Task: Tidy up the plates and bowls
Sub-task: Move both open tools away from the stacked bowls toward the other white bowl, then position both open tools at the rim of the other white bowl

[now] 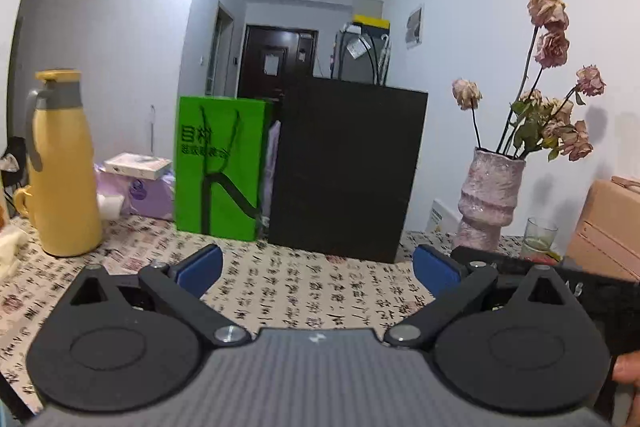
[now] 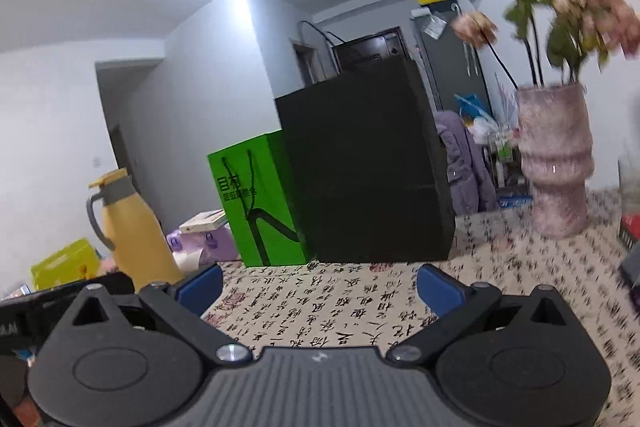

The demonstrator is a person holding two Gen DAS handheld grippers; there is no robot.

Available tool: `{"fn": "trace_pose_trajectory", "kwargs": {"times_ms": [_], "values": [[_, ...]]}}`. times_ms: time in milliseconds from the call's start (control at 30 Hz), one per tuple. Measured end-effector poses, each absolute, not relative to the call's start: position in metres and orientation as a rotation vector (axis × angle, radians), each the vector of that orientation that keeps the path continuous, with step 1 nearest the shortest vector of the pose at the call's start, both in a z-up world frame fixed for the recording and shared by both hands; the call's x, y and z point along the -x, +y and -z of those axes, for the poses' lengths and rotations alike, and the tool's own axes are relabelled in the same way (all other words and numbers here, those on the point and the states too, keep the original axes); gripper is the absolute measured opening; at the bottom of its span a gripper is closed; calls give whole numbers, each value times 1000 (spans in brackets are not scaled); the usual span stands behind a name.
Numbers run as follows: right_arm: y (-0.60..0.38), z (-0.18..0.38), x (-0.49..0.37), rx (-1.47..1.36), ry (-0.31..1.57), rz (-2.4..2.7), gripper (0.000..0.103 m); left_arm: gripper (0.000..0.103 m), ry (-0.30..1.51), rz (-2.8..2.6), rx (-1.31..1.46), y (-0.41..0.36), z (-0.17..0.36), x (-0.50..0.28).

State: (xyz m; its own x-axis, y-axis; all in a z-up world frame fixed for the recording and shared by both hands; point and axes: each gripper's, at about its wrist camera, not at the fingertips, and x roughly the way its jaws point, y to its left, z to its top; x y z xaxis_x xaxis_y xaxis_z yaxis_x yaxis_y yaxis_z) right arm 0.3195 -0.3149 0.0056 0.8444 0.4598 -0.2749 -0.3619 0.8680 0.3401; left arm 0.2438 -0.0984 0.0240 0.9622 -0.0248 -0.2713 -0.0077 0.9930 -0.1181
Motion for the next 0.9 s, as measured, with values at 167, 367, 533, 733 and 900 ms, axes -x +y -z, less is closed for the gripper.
{"fn": "trace_pose_trajectory", "kwargs": {"times_ms": [167,367,533,733,900], "values": [[-333,5,-325,-335,354,-412,103,103,294,1,140,-103,-16,-264],[-342,11,-330,-367,350,-398,103,103,376,9,208,-106,-6,-286],[-344,18,-336,-358,367,-359,103,103,375,-13,204,-112,-2,-292],[-350,26,-345,-368,396,-313,103,103,386,-15,170,-121,3,-301],[-357,30,-350,-366,420,-257,103,103,440,-7,162,-132,11,-318]]}}
